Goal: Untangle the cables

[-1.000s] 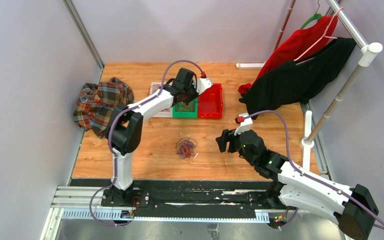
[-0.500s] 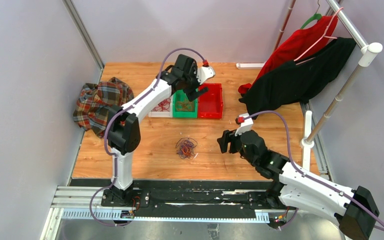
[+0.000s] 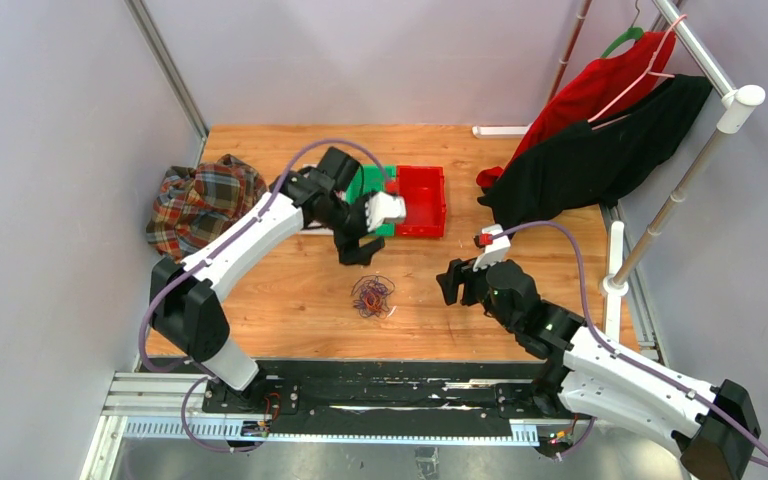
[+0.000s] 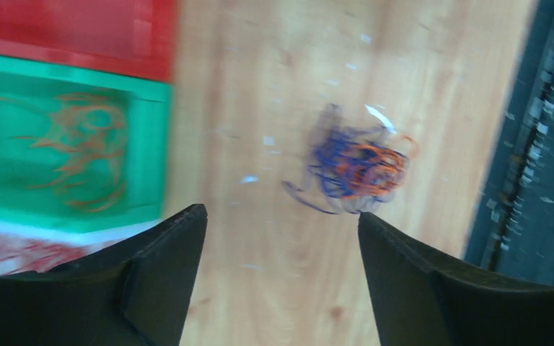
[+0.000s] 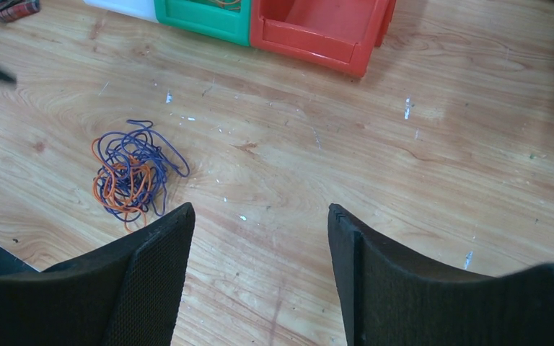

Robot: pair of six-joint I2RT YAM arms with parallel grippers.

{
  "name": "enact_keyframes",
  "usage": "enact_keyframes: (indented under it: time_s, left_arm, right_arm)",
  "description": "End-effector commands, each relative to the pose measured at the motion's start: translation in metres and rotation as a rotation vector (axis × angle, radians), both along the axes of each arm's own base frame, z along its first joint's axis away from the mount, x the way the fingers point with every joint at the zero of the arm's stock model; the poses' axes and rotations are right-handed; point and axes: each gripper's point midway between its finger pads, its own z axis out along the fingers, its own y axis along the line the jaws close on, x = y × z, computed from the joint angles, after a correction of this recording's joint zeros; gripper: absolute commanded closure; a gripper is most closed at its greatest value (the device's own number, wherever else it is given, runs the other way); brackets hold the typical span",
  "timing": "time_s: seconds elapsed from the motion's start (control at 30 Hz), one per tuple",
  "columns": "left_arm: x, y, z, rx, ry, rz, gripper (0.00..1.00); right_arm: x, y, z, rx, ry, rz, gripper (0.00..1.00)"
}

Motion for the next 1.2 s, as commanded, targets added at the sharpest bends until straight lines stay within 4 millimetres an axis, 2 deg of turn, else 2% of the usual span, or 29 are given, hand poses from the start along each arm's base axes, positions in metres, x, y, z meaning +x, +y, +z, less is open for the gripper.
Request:
enact_keyframes:
  time_s: [0.0, 0.17, 0.3, 0.5, 0.63, 0.8, 1.0, 1.1, 1.17]
  left_arm:
    - [-0.062, -0.002, -0.035, -0.016, 0.203, -0.144, 0.22]
    - [-0.093, 0.001, -0.06, 0.059, 0.157, -0.319, 0.27]
    - [-0.096, -0.001, -0.075, 0.125, 0.121, -0.403, 0.36]
    - [-0.097, -0.006, -0.092, 0.182, 0.081, -0.523, 0.5]
    - [-0.093, -0.001, -0.104, 0.237, 0.051, -0.577, 0.61]
    - [-0.083, 0.0, -0.108, 0.264, 0.005, -0.576, 0.74]
    - [-0.056, -0.006, -0.11, 0.272, -0.103, -0.472, 0.97]
    - [-0.05, -0.006, -0.102, 0.271, -0.131, -0.429, 0.99]
    - [-0.052, -0.005, -0.095, 0.267, -0.129, -0.426, 0.99]
  right_arm:
    - [0.004, -0.005, -0.001, -0.004, 0.005, -0.03, 0.33]
    - [0.004, -0.003, -0.01, -0.015, 0.026, -0.026, 0.37]
    - [0.004, 0.004, -0.018, -0.004, 0.053, -0.01, 0.42]
    - [0.003, 0.019, -0.036, 0.012, 0.117, 0.028, 0.43]
    - [0.003, 0.025, -0.044, 0.018, 0.143, 0.047, 0.43]
    - [0.003, 0.029, -0.048, 0.037, 0.158, 0.053, 0.44]
    - [0.003, 0.031, -0.05, 0.055, 0.167, 0.06, 0.46]
    - [0.003, 0.029, -0.051, 0.064, 0.173, 0.054, 0.46]
    - [0.003, 0.029, -0.052, 0.073, 0.175, 0.05, 0.46]
